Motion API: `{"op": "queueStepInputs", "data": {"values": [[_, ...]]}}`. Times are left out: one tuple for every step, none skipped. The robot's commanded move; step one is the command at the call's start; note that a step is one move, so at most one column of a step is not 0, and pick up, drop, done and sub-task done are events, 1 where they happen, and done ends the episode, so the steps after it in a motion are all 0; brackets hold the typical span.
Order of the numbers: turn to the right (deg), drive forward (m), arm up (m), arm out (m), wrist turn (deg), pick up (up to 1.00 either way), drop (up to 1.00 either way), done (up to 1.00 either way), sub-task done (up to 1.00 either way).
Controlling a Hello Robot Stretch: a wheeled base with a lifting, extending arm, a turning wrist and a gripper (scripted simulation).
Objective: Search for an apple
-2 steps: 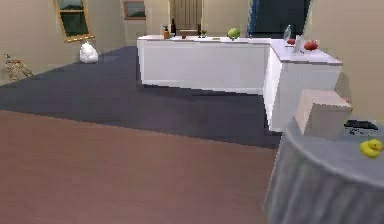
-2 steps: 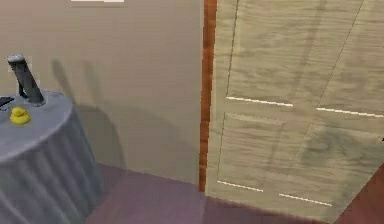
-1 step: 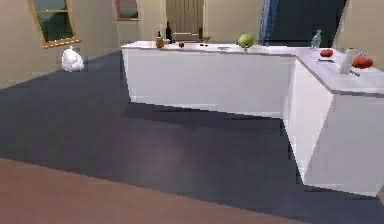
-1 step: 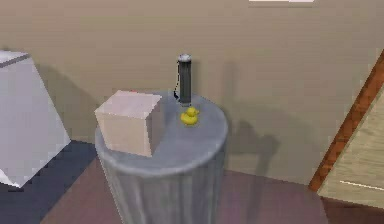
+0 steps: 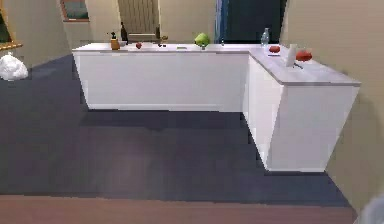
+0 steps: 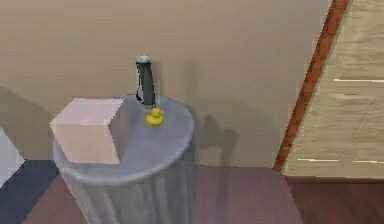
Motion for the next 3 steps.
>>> {"op": "queueStepInputs", "data": {"values": [[0.0,1.00,0.00,0.00,0.0,0.00,0.00,0.00,0.00],[0.0,1.00,0.00,0.00,0.0,0.00,0.00,0.00,0.00],[3.0,0.00,0.00,0.00,0.0,0.00,0.00,0.00,0.00]]}}
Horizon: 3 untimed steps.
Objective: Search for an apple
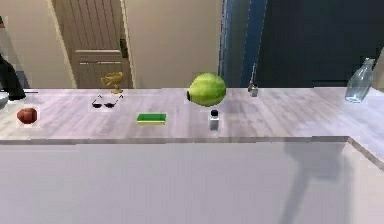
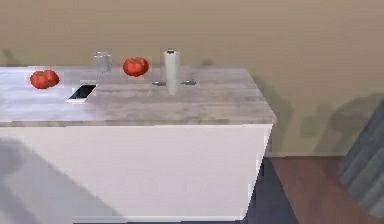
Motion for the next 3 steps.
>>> {"op": "queueStepInputs", "data": {"values": [[0.0,0.25,0.00,0.00,0.0,0.00,0.00,0.00,0.00],[-45.0,0.00,0.00,0.00,0.0,0.00,0.00,0.00,0.00],[-3.0,0.00,0.00,0.00,0.0,0.00,0.00,0.00,0.00]]}}
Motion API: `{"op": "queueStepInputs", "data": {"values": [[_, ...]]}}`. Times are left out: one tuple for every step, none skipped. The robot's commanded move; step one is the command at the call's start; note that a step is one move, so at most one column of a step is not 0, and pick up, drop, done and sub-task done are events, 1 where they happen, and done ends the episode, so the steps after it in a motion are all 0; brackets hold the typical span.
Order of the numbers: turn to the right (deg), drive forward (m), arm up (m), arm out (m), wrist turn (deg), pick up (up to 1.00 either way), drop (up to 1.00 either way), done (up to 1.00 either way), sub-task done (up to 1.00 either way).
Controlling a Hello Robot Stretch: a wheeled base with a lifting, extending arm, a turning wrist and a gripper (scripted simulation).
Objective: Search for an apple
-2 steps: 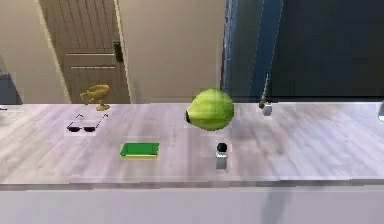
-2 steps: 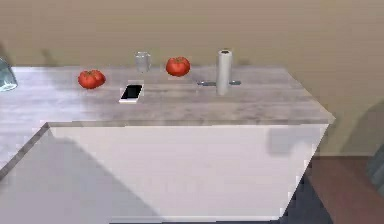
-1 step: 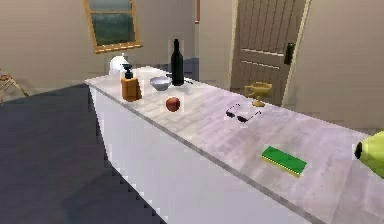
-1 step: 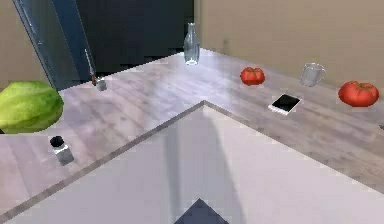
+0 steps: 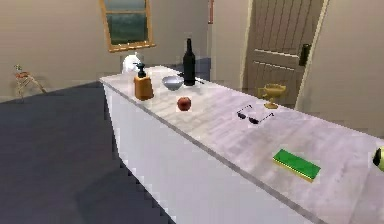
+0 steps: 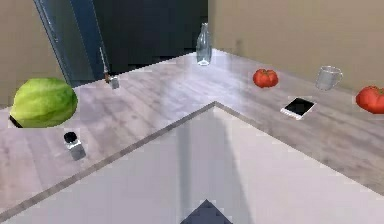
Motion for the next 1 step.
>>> {"op": "queueStepInputs", "data": {"values": [[0.0,1.00,0.00,0.00,0.0,0.00,0.00,0.00,0.00]]}}
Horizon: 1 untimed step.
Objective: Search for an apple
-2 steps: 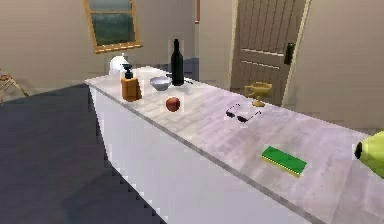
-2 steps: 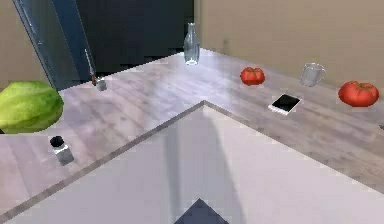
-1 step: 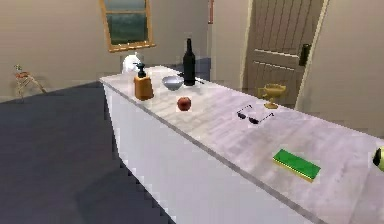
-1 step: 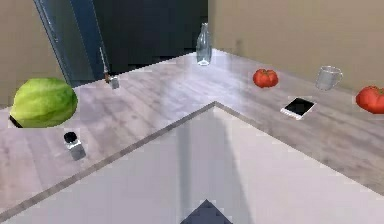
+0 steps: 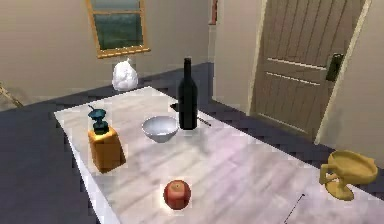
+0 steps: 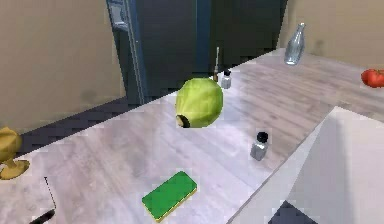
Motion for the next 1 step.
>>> {"op": "queueStepInputs", "data": {"values": [[0.0,0.00,0.00,0.00,0.0,0.00,0.00,1.00,0.00]]}}
